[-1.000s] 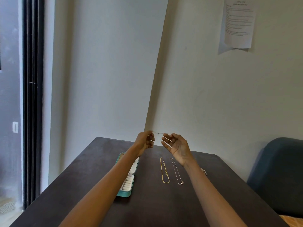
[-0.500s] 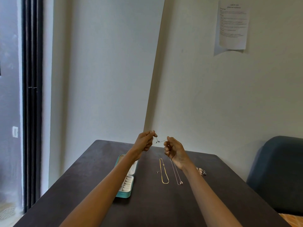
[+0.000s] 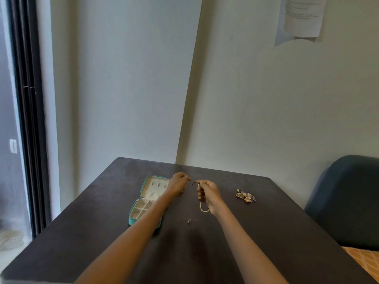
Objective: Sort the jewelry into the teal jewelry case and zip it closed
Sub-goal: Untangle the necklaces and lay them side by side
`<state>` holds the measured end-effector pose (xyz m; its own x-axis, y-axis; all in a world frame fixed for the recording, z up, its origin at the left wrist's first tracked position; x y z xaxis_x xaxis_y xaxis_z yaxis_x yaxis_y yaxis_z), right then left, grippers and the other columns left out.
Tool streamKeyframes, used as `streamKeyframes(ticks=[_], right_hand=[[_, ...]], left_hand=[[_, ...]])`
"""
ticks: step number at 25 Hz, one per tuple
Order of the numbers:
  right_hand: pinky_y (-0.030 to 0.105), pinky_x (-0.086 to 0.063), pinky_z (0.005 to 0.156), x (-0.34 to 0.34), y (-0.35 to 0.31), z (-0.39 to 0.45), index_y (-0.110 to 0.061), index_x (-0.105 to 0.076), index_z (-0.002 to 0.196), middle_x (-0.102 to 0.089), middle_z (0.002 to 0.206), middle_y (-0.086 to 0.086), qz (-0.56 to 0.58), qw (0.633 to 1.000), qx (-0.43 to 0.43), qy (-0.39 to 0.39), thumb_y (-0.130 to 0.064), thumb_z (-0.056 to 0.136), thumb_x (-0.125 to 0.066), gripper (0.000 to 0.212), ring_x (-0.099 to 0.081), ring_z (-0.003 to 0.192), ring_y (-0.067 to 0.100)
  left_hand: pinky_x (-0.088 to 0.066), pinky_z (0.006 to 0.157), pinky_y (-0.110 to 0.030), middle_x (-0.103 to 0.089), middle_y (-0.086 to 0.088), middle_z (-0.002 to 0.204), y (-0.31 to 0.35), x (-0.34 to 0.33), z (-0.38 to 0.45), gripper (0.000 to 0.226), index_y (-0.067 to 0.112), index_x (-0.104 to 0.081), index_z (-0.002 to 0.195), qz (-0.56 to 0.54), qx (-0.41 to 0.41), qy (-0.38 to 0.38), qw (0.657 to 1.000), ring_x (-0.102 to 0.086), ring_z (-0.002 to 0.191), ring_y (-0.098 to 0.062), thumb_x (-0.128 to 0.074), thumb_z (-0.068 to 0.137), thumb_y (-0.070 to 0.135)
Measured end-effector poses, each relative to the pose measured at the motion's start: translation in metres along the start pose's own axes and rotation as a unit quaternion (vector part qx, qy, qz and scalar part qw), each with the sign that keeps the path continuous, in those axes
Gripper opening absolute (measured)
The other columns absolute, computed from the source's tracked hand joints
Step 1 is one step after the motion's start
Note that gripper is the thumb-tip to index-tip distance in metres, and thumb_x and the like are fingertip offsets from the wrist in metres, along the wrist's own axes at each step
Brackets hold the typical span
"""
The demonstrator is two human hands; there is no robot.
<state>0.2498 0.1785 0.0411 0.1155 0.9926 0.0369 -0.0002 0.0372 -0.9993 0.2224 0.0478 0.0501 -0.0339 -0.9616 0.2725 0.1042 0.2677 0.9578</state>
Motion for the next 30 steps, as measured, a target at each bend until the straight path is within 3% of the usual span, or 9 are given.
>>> streamKeyframes(ticks=[6, 9, 11, 13, 17, 21, 25, 28, 30], right_hand=[[0.018, -0.048, 0.046, 0.005, 0.027, 0.070, -0.003, -0.056, 0.102, -0.059, 0.069, 0.005, -0.070, 0.996, -0.051, 0.029, -0.008, 0.098, -0.039, 0.018, -0.053, 0.055, 0.012], [0.026, -0.050, 0.073, 0.003, 0.043, 0.113, -0.006, -0.062, 0.099, -0.069, 0.076, 0.003, -0.179, 0.982, -0.031, 0.045, -0.011, 0.096, -0.042, 0.021, -0.061, 0.078, 0.014], [0.035, -0.046, 0.092, 0.002, 0.051, 0.137, -0.021, -0.063, 0.087, -0.073, 0.079, -0.001, -0.254, 0.966, -0.019, 0.036, -0.016, 0.094, -0.046, 0.019, -0.062, 0.094, 0.015], [0.042, -0.042, 0.099, 0.001, 0.055, 0.158, -0.028, -0.060, 0.077, -0.072, 0.080, -0.007, -0.324, 0.946, -0.005, 0.029, -0.022, 0.092, -0.048, 0.020, -0.062, 0.100, 0.015], [0.043, -0.030, 0.108, 0.002, 0.059, 0.182, -0.029, -0.070, 0.098, -0.070, 0.109, -0.005, -0.452, 0.891, 0.027, 0.032, -0.029, 0.093, -0.050, 0.021, -0.054, 0.117, 0.020], [0.045, -0.025, 0.107, 0.005, 0.057, 0.186, -0.029, -0.069, 0.109, -0.065, 0.121, -0.003, -0.504, 0.861, 0.057, 0.024, -0.030, 0.096, -0.049, 0.024, -0.045, 0.123, 0.024], [0.039, -0.035, 0.097, 0.014, 0.045, 0.149, -0.026, -0.068, 0.109, -0.064, 0.115, -0.002, -0.452, 0.875, 0.159, 0.067, -0.011, 0.093, -0.042, 0.034, -0.049, 0.113, 0.021], [0.034, -0.036, 0.086, 0.014, 0.049, 0.096, -0.027, -0.073, 0.095, -0.067, 0.099, -0.007, -0.456, 0.848, 0.270, 0.006, -0.008, 0.084, -0.041, 0.038, -0.051, 0.100, 0.016], [0.033, -0.035, 0.086, 0.013, 0.057, 0.066, -0.026, -0.072, 0.095, -0.067, 0.093, -0.007, -0.457, 0.834, 0.305, -0.054, -0.012, 0.079, -0.038, 0.040, -0.052, 0.098, 0.015]], left_hand=[[-0.038, 0.044, -0.024, -0.057, -0.007, 0.068, -0.031, -0.014, 0.059, 0.016, 0.005, -0.060, 0.093, 0.125, 0.072, -0.016, 0.989, -0.045, 0.050, -0.016, -0.046, 0.093, 0.011], [-0.056, 0.066, -0.033, -0.068, -0.019, 0.095, -0.040, -0.021, 0.093, 0.022, 0.000, -0.062, 0.099, 0.210, 0.078, -0.006, 0.975, -0.063, 0.072, -0.028, -0.044, 0.089, 0.008], [-0.055, 0.083, -0.041, -0.064, -0.021, 0.108, -0.045, -0.025, 0.114, 0.023, 0.001, -0.058, 0.104, 0.264, 0.079, -0.005, 0.961, -0.064, 0.093, -0.035, -0.042, 0.087, 0.006], [-0.051, 0.089, -0.041, -0.059, -0.020, 0.116, -0.047, -0.032, 0.128, 0.025, 0.001, -0.054, 0.110, 0.314, 0.081, -0.006, 0.946, -0.059, 0.106, -0.037, -0.041, 0.089, 0.003], [-0.044, 0.094, -0.040, -0.053, -0.021, 0.127, -0.051, -0.039, 0.151, 0.031, 0.000, -0.051, 0.121, 0.387, 0.067, -0.002, 0.920, -0.052, 0.118, -0.037, -0.043, 0.091, 0.004], [-0.045, 0.093, -0.040, -0.054, -0.021, 0.125, -0.054, -0.036, 0.160, 0.030, 0.000, -0.051, 0.119, 0.409, 0.080, -0.013, 0.909, -0.053, 0.116, -0.037, -0.044, 0.090, 0.003], [-0.043, 0.092, -0.041, -0.053, -0.019, 0.124, -0.045, -0.029, 0.156, 0.032, 0.004, -0.048, 0.120, 0.374, 0.047, 0.002, 0.926, -0.051, 0.115, -0.037, -0.041, 0.090, 0.005], [-0.040, 0.099, -0.042, -0.052, -0.013, 0.126, -0.040, -0.027, 0.146, 0.030, 0.014, -0.060, 0.111, 0.387, -0.004, -0.019, 0.922, -0.046, 0.121, -0.033, -0.043, 0.088, 0.008], [-0.032, 0.104, -0.044, -0.047, -0.009, 0.131, -0.041, -0.030, 0.133, 0.028, 0.021, -0.064, 0.112, 0.446, -0.006, -0.076, 0.892, -0.040, 0.127, -0.030, -0.048, 0.091, 0.014]])
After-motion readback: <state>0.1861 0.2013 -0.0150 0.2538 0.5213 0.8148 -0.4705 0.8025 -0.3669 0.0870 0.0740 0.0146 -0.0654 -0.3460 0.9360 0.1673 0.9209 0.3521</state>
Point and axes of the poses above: each hand's wrist, its own z-axis towards the middle knuckle, its own x-axis out of the back of the hand, y = z × x, the point moved 3 cm from there along z, towards the middle knuckle
